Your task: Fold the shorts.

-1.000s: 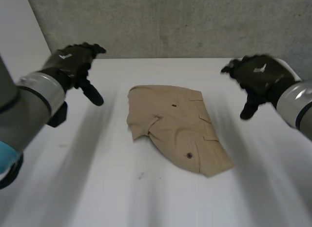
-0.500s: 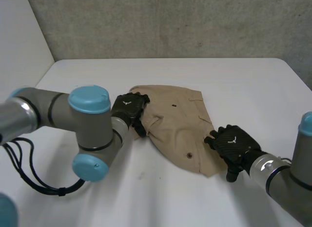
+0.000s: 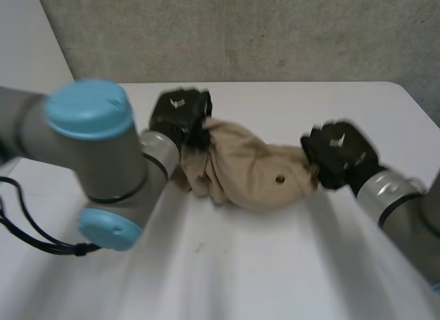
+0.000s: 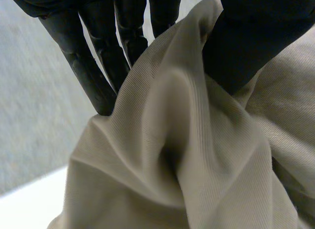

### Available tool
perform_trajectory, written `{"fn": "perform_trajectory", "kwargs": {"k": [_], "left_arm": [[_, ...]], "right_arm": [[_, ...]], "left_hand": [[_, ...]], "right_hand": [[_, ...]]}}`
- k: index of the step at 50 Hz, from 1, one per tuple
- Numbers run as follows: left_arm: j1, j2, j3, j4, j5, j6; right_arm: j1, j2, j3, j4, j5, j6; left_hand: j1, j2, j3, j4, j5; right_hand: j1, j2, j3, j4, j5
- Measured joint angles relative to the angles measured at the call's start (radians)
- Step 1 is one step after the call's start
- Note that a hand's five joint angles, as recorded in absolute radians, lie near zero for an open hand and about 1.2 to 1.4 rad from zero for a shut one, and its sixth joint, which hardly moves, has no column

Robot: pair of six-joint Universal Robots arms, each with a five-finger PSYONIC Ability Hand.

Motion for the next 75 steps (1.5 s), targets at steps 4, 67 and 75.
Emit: {"fn": "perform_trajectory", "kwargs": {"k": [4,67,75], "left_arm": [[-0.011,0.154,-0.012,-0.082,0.011,-0.004],[-0.089,0.202,-0.250,-0.209,-0.094,-0.122],[-0.160,0.094,-0.246,-0.189,-0.227,-0.113]], "right_arm": [[-0.003,-0.167,-0.104,0.137,-0.001,0.082],[0.164,0.232,-0.438,0.222,0.226,-0.007],[0.154,0.265,-0.413,0.247,0.221,-0.025]], "left_hand": [[0.000,0.006,0.026,0.000,0.000],[-0.860,-0.968,-0.924,-0.991,-0.895],[-0.857,-0.966,-0.923,-0.988,-0.891]], "right_hand": [[0.001,0.000,0.000,0.000,0.000],[-0.770,-0.960,-0.959,-0.954,-0.904],[-0.770,-0.960,-0.959,-0.954,-0.904]]}}
